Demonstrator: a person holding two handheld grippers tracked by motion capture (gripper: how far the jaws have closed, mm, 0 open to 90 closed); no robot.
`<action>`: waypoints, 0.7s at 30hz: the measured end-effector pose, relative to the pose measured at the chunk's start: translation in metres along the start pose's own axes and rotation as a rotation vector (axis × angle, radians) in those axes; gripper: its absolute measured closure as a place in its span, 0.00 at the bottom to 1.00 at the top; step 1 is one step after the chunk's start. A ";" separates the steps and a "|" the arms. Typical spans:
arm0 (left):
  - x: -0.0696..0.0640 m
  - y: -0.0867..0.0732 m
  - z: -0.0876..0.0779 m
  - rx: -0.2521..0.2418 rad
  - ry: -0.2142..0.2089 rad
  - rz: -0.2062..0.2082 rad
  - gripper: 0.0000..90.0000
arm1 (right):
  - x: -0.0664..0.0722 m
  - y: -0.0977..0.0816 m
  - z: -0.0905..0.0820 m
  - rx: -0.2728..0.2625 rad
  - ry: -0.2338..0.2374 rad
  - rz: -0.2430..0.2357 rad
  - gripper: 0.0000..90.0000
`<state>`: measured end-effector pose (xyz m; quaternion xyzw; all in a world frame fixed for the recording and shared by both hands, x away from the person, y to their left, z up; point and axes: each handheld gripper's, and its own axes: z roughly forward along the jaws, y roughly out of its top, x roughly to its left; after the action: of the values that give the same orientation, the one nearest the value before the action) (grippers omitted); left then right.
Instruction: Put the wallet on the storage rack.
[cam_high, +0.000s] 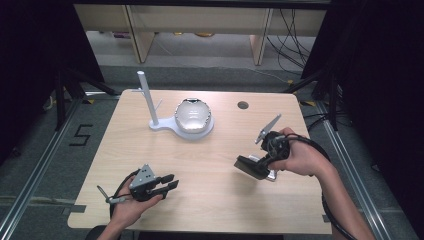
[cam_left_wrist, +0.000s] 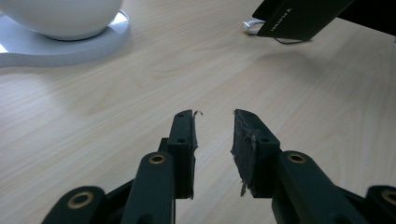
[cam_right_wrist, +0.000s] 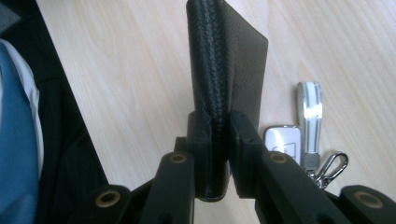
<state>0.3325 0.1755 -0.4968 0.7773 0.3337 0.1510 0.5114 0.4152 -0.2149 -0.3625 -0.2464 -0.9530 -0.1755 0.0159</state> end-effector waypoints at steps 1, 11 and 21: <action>0.001 0.000 -0.001 -0.006 0.021 0.005 0.76 | -0.003 0.005 0.000 0.015 0.003 0.006 0.90; 0.018 -0.010 -0.006 -0.019 0.137 0.027 0.67 | -0.012 0.047 -0.005 -0.004 -0.053 -0.020 0.90; 0.019 -0.013 -0.006 -0.011 0.156 0.028 0.65 | -0.015 0.097 -0.009 -0.053 -0.067 -0.089 0.90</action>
<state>0.3384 0.1959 -0.5079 0.7650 0.3611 0.2200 0.4858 0.4742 -0.1461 -0.3240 -0.2099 -0.9580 -0.1928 -0.0303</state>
